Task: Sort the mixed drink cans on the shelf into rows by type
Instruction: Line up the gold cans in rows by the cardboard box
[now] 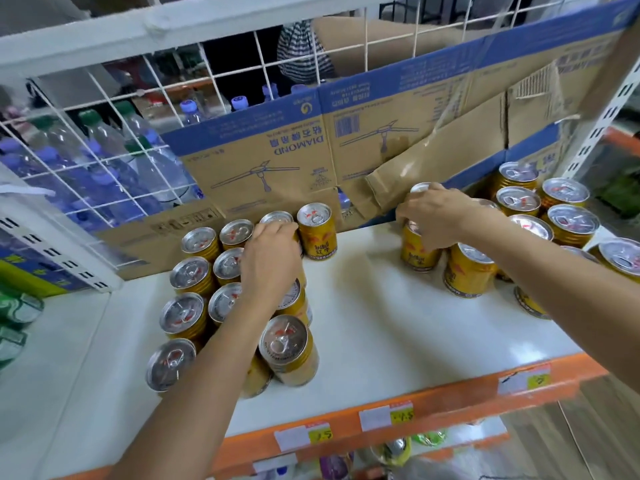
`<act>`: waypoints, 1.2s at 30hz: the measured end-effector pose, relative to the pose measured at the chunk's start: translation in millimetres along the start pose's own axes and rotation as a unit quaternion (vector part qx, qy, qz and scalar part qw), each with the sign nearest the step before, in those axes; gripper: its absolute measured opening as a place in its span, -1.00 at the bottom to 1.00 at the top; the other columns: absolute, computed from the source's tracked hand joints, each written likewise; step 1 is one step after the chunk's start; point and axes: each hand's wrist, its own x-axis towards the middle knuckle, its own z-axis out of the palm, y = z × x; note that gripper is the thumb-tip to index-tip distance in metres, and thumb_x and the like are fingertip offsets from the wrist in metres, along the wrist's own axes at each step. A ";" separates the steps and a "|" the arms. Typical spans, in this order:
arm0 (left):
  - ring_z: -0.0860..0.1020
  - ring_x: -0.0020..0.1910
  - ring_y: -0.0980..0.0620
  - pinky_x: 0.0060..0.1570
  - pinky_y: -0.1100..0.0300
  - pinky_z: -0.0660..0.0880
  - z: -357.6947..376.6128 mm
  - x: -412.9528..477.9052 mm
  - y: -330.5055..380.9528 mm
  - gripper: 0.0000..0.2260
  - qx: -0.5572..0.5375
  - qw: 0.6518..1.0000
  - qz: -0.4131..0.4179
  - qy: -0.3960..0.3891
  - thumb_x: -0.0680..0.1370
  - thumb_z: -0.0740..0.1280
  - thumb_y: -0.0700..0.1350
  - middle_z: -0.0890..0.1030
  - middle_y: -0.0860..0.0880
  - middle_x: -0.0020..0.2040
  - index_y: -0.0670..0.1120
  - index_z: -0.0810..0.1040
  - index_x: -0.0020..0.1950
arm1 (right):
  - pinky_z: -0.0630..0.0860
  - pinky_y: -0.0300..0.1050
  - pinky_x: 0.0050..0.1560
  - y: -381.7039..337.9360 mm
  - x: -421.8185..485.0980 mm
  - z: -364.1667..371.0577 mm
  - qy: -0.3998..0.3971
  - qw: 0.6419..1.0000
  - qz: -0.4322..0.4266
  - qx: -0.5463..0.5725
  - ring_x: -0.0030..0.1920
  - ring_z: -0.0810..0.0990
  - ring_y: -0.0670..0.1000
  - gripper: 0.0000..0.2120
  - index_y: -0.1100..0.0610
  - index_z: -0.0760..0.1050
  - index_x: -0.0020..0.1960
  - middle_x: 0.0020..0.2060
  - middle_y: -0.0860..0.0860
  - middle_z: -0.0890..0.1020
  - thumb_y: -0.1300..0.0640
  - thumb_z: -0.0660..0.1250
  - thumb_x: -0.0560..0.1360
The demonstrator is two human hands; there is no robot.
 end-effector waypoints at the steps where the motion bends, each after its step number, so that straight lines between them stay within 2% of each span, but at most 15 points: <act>1: 0.46 0.19 -0.14 0.22 0.06 0.33 -0.5 0.2 0.5 -0.69 -0.004 1.000 -0.002 0.002 0.54 0.18 -0.23 0.58 -0.13 0.19 -0.16 0.54 0.25 | 0.46 -0.04 0.06 -2.9 1.0 -2.2 -0.003 1.000 -0.015 0.022 0.18 0.45 0.12 -0.57 0.00 0.42 0.25 0.18 0.01 0.50 0.19 0.33 0.40; 5: 0.49 0.10 -0.14 0.15 0.07 0.36 -5.9 0.6 2.7 -0.74 -0.033 0.999 -0.017 0.012 0.52 0.20 -0.25 0.62 -0.13 0.11 -0.17 0.61 0.13 | 0.50 -0.01 0.09 -34.5 8.4 -13.1 -0.004 0.988 -0.084 0.126 0.19 0.46 0.10 -0.50 0.01 0.43 0.31 0.22 0.04 0.47 0.23 0.40 0.40; 8: 0.49 0.08 -0.13 0.09 0.08 0.38 -10.1 -1.7 0.3 -0.74 -0.049 0.998 -0.034 0.015 0.52 0.22 -0.24 0.62 -0.11 0.09 -0.13 0.62 0.13 | 0.47 0.04 0.17 -64.6 21.4 -10.6 0.021 0.979 -0.149 0.134 0.21 0.45 0.11 -0.47 -0.01 0.43 0.33 0.23 0.06 0.48 0.23 0.40 0.39; 12: 0.47 0.10 -0.13 0.02 0.04 0.44 -17.1 -9.5 -7.0 -0.78 -0.060 0.997 -0.051 -0.016 0.53 0.26 -0.16 0.60 -0.07 0.09 -0.06 0.63 0.12 | 0.37 0.09 0.28 -86.0 31.4 -5.7 0.037 0.969 -0.206 0.131 0.27 0.40 0.13 -0.44 -0.09 0.43 0.33 0.28 -0.02 0.46 0.30 0.28 0.39; 14: 0.50 0.07 -0.10 -0.06 0.06 0.47 -20.3 -16.9 -9.2 -0.80 -0.059 0.997 -0.053 -0.025 0.53 0.28 -0.14 0.61 -0.04 0.05 -0.01 0.65 0.07 | 0.30 0.07 0.34 -87.5 30.4 -4.9 0.040 0.968 -0.200 0.145 0.34 0.32 0.13 -0.38 -0.06 0.38 0.37 0.36 -0.02 0.37 0.36 0.27 0.38; 16: 0.53 0.05 -0.07 -0.10 0.08 0.48 -21.4 -24.0 -9.0 -0.82 -0.051 0.997 -0.049 -0.023 0.53 0.30 -0.12 0.62 -0.02 0.04 0.01 0.66 0.05 | 0.35 0.04 0.33 -85.4 28.6 -2.2 0.051 0.971 -0.167 0.166 0.37 0.29 0.14 -0.34 -0.02 0.31 0.41 0.40 0.02 0.28 0.37 0.32 0.39; 18: 0.55 0.01 -0.05 -0.15 0.12 0.45 -21.3 -27.4 -7.3 -0.83 -0.034 0.998 -0.044 -0.017 0.54 0.30 -0.10 0.63 -0.01 0.03 -0.01 0.66 0.04 | 0.43 0.01 0.28 -84.1 24.8 -0.7 0.053 0.977 -0.136 0.157 0.36 0.32 0.17 -0.32 -0.01 0.23 0.45 0.41 0.08 0.23 0.28 0.40 0.41; 20: 0.55 -0.02 -0.06 -0.23 0.15 0.39 -22.0 -27.2 -5.0 -0.83 -0.016 0.999 -0.038 -0.018 0.55 0.28 -0.09 0.62 -0.02 -0.01 -0.02 0.67 0.02 | 0.49 0.02 0.18 -83.9 23.2 3.2 0.044 0.980 -0.115 0.154 0.28 0.42 0.19 -0.32 -0.01 0.20 0.45 0.36 0.14 0.32 0.17 0.43 0.43; 23: 0.56 -0.05 -0.06 -0.29 0.17 0.36 -24.3 -25.7 -3.8 -0.81 -0.002 0.999 -0.029 -0.026 0.55 0.26 -0.07 0.63 -0.02 -0.02 -0.03 0.67 0.01 | 0.51 0.07 0.09 -85.1 24.5 13.0 0.084 0.973 -0.111 0.181 0.19 0.49 0.20 -0.42 0.01 0.29 0.41 0.27 0.15 0.46 0.21 0.41 0.45; 28: 0.57 -0.06 -0.05 -0.27 0.13 0.46 -28.4 -25.5 -4.2 -0.80 -0.003 0.999 -0.024 -0.028 0.56 0.26 -0.05 0.64 -0.02 -0.01 -0.02 0.67 0.01 | 0.44 -0.03 0.15 -89.1 24.8 26.5 0.137 0.950 -0.110 0.257 0.24 0.47 0.17 -0.47 0.07 0.38 0.37 0.35 0.09 0.40 0.23 0.43 0.44; 36: 0.57 -0.04 -0.03 -0.26 0.16 0.44 -28.3 -25.7 -3.8 -0.80 0.017 0.999 -0.022 -0.026 0.56 0.25 -0.04 0.64 0.01 0.02 0.00 0.67 0.04 | 0.46 0.03 0.21 -98.1 22.9 35.6 0.164 0.940 -0.093 0.284 0.25 0.47 0.19 -0.47 0.05 0.36 0.38 0.39 0.08 0.36 0.20 0.41 0.46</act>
